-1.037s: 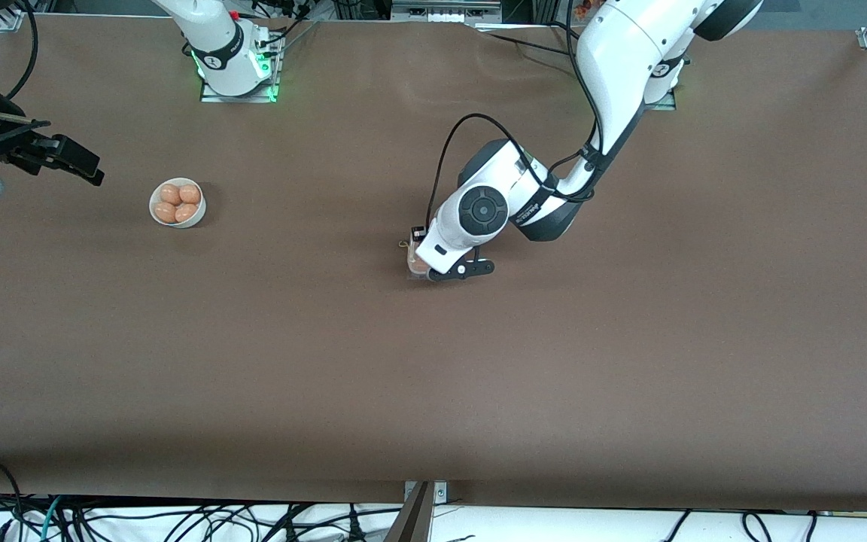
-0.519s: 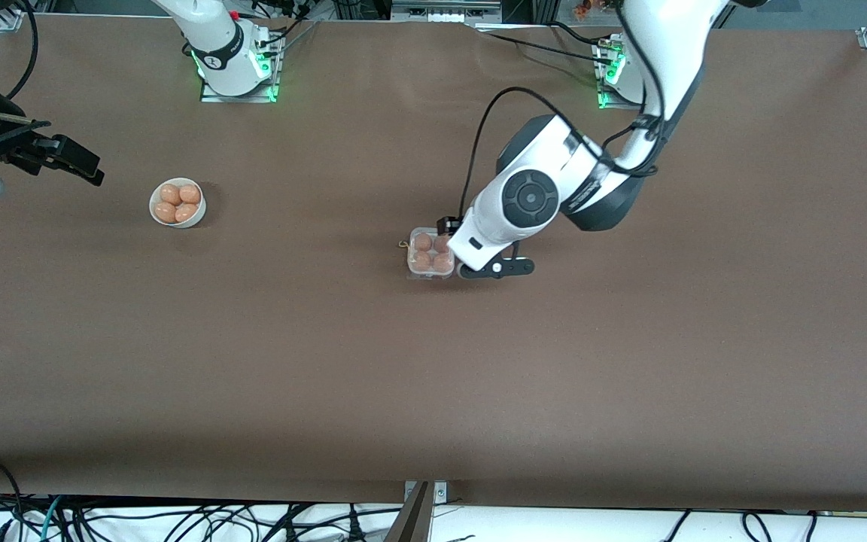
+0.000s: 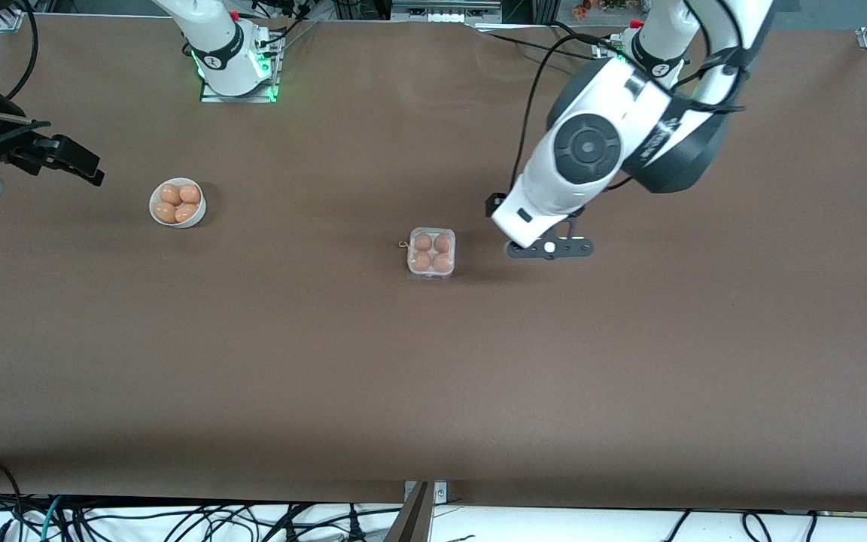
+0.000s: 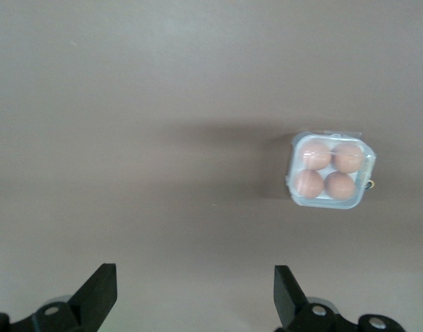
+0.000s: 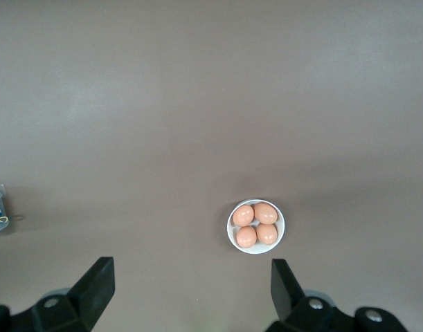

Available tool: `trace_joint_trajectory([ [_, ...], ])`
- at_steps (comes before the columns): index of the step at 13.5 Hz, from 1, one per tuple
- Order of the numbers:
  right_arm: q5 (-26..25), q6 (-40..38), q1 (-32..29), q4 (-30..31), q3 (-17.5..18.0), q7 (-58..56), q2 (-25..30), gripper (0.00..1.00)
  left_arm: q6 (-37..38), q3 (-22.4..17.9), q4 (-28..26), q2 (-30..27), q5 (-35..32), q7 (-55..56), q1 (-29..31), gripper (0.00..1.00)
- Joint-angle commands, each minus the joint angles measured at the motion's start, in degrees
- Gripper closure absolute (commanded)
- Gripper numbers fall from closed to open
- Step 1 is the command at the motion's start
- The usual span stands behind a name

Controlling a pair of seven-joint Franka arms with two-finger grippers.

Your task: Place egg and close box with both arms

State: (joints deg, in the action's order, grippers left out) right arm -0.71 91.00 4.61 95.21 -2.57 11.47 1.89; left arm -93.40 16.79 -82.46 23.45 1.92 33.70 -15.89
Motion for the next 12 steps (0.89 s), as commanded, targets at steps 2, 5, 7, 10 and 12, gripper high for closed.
trace_joint_trajectory([
  [2,0.71,-0.65,-0.39,-1.17,0.11,0.04,-0.40,0.00,0.94,1.41,-6.12,-7.35,-1.22,-12.66,9.19,0.00],
  [5,0.71,-0.65,-0.39,-1.17,0.11,0.13,-0.40,0.00,1.81,-2.96,-9.02,-12.01,-1.13,-21.64,10.72,0.00],
  [7,0.80,-0.73,-0.39,-1.17,0.11,0.13,-0.40,0.00,1.99,-8.94,-11.31,-14.83,-0.95,-26.38,8.43,0.00],
  [10,0.80,-0.73,-0.39,-1.17,0.11,0.22,-0.40,0.00,1.82,-14.22,-14.99,-18.42,-0.60,-32.19,8.25,0.00],
  [12,0.71,-0.73,-0.39,-1.17,0.20,0.22,-0.40,0.00,1.64,-16.51,-17.63,-21.15,-1.04,-33.52,8.07,0.00],
])
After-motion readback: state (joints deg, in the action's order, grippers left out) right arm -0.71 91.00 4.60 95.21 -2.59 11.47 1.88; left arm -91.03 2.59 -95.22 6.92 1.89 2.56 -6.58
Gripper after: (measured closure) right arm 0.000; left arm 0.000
